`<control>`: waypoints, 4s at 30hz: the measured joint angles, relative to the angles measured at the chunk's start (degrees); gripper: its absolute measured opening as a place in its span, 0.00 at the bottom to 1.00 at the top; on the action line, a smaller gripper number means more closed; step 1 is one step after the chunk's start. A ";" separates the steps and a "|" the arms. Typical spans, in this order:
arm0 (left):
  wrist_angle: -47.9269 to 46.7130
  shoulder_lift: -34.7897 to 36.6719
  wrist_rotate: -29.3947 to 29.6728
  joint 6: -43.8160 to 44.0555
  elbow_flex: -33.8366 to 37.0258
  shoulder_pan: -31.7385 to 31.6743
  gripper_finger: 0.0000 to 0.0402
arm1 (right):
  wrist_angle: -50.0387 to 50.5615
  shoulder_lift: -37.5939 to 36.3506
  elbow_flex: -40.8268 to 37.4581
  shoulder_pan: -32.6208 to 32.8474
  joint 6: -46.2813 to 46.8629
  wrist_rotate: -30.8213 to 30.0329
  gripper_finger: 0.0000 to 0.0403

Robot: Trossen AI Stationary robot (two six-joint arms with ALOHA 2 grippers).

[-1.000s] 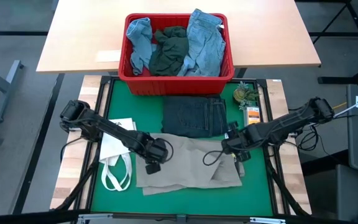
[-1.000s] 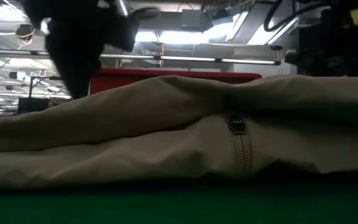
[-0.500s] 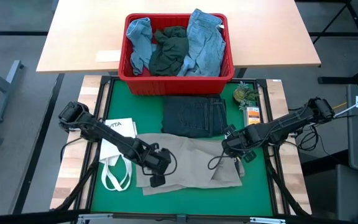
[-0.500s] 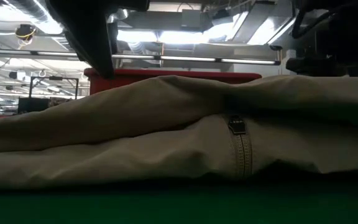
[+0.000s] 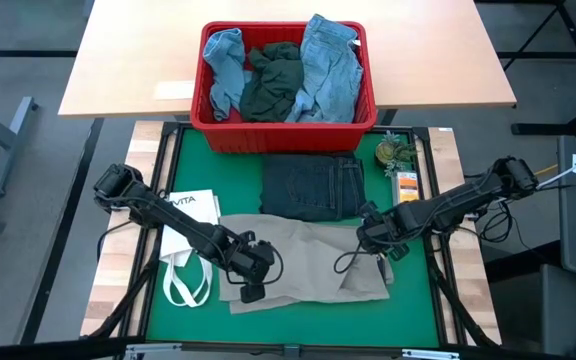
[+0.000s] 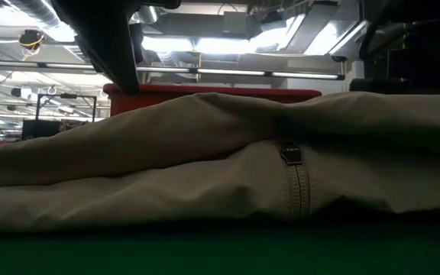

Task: Fold laundry
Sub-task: Fold the brown shorts

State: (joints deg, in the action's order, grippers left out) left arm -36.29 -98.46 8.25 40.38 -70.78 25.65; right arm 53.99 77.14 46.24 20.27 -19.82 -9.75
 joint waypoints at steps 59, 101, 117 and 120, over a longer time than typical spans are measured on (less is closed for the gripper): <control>10.77 -4.28 -1.59 4.66 -0.09 7.85 0.11 | 8.88 1.35 8.71 -0.04 12.12 0.11 0.02; 10.58 -4.33 1.31 4.02 0.00 6.88 0.49 | -11.22 2.50 9.42 14.86 30.57 23.65 0.58; 10.29 -4.35 1.75 4.02 0.00 6.84 0.49 | -12.80 9.35 9.40 30.49 38.56 4.64 0.52; 10.28 -4.35 1.75 4.02 0.00 6.84 0.49 | -11.39 11.07 9.40 30.49 41.27 4.59 0.52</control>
State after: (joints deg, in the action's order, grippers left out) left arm -26.02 -102.80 10.00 44.40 -70.78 32.49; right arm 42.60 88.21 55.64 50.76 21.45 -5.17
